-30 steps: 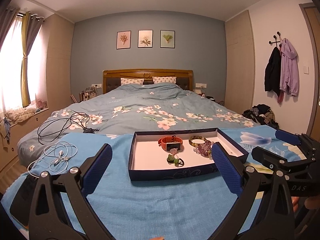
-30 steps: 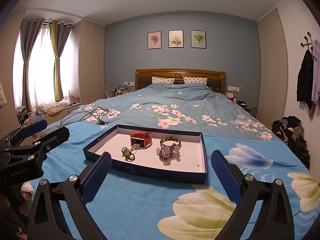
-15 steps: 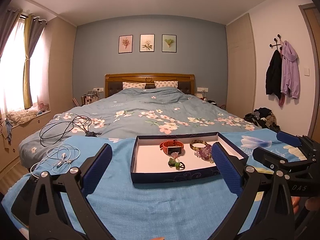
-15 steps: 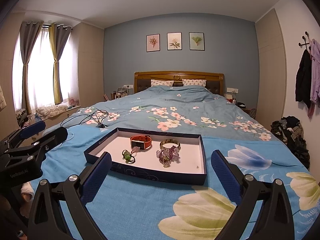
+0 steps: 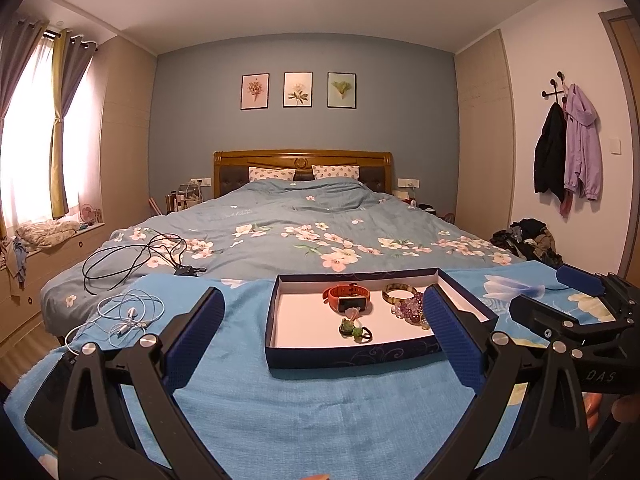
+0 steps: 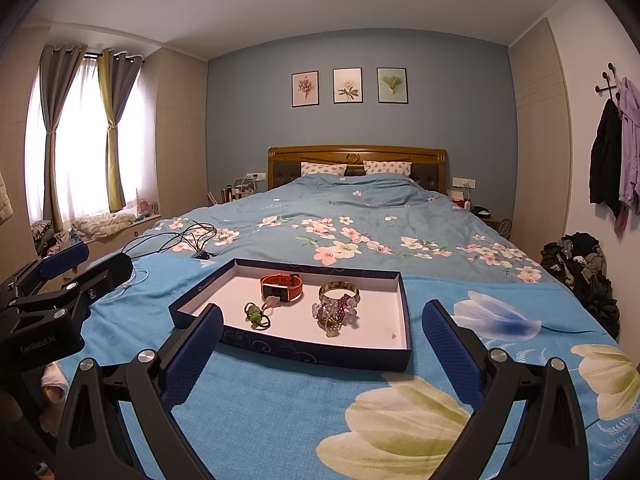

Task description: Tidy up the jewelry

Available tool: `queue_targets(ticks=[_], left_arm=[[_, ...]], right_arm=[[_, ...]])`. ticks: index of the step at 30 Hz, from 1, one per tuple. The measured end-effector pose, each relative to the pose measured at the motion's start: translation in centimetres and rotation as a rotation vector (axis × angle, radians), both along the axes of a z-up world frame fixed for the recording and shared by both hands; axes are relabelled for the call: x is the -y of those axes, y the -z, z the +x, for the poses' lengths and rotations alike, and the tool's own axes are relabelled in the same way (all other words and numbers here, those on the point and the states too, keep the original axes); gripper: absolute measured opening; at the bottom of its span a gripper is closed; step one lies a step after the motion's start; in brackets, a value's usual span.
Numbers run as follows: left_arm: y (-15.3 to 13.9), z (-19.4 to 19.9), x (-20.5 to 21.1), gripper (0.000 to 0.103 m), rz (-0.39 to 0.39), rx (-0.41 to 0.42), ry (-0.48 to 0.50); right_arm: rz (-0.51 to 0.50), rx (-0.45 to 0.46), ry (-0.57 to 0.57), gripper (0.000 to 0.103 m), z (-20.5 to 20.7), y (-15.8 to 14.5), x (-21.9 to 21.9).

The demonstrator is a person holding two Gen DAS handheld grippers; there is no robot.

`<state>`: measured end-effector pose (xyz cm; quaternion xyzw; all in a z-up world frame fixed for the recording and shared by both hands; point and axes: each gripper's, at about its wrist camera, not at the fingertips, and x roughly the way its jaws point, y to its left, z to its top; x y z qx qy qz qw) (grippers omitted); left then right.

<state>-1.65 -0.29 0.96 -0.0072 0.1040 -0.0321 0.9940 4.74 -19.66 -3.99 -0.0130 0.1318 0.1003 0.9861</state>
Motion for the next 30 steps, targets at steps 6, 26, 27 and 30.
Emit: queue_targets(ticks=[6, 26, 27, 30], left_arm=[[-0.03, -0.25, 0.12, 0.098, 0.003, 0.010, 0.000], [-0.14, -0.52, 0.12, 0.098, 0.008, 0.026, -0.003], [-0.14, -0.53, 0.12, 0.098, 0.008, 0.026, -0.004], [-0.15, -0.52, 0.12, 0.098, 0.008, 0.025, -0.003]], right_arm=[[0.001, 0.000, 0.002, 0.096, -0.06, 0.02, 0.00], [0.003, 0.003, 0.002, 0.096, -0.25, 0.03, 0.04], [0.001, 0.001, 0.002, 0.096, -0.21, 0.04, 0.00], [0.001, 0.002, 0.003, 0.096, -0.22, 0.06, 0.02]])
